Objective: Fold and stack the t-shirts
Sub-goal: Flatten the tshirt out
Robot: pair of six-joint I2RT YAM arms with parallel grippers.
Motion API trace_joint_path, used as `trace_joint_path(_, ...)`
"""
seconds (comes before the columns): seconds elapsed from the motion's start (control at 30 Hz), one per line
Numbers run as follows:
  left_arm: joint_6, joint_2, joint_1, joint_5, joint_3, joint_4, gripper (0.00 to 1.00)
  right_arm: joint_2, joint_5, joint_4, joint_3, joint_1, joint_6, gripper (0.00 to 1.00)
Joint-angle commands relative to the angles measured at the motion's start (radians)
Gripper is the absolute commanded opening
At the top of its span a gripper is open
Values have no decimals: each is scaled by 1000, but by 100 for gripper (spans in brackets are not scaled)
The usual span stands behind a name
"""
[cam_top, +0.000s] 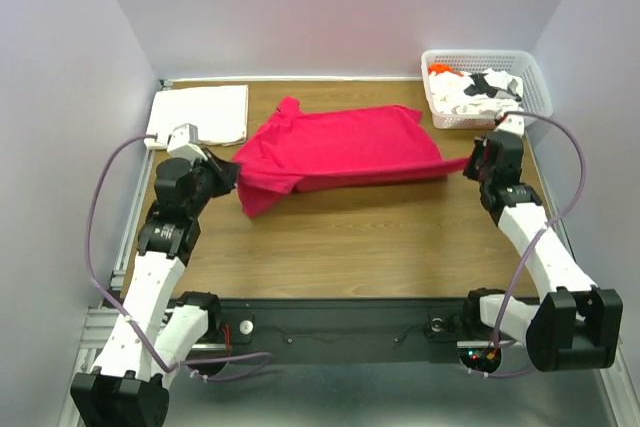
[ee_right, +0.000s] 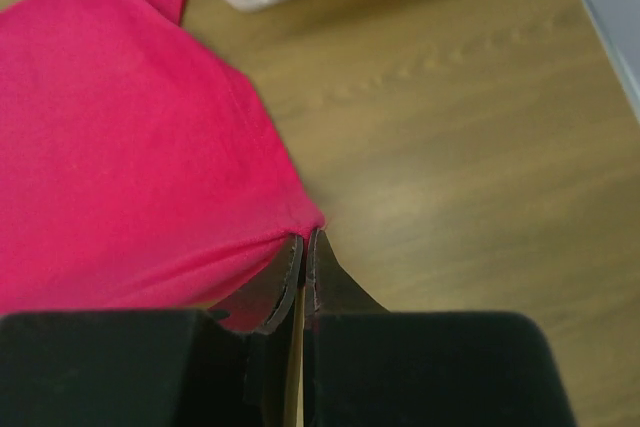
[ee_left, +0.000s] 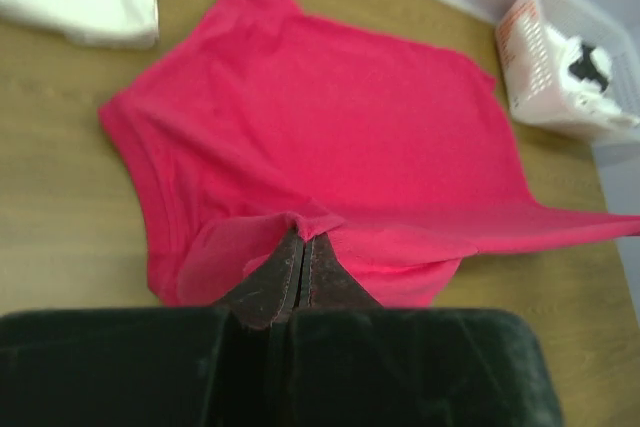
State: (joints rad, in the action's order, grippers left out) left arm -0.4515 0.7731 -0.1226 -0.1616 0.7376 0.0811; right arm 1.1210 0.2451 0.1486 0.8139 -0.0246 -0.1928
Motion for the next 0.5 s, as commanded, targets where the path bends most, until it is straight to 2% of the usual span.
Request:
trace_joint_path(0.0, -73, -37, 6, -21, -52, 75, 0, -73, 74, -12, -88, 12, -129, 1)
trace_joint_path(0.23, -125, -20, 6, 40, -102, 219, 0, -109, -15, 104, -177, 11, -273, 1)
trace_joint_path(0.47, -98, 0, 6, 105, -70, 223, 0, -52, -72, 124, -148, 11, -301, 1)
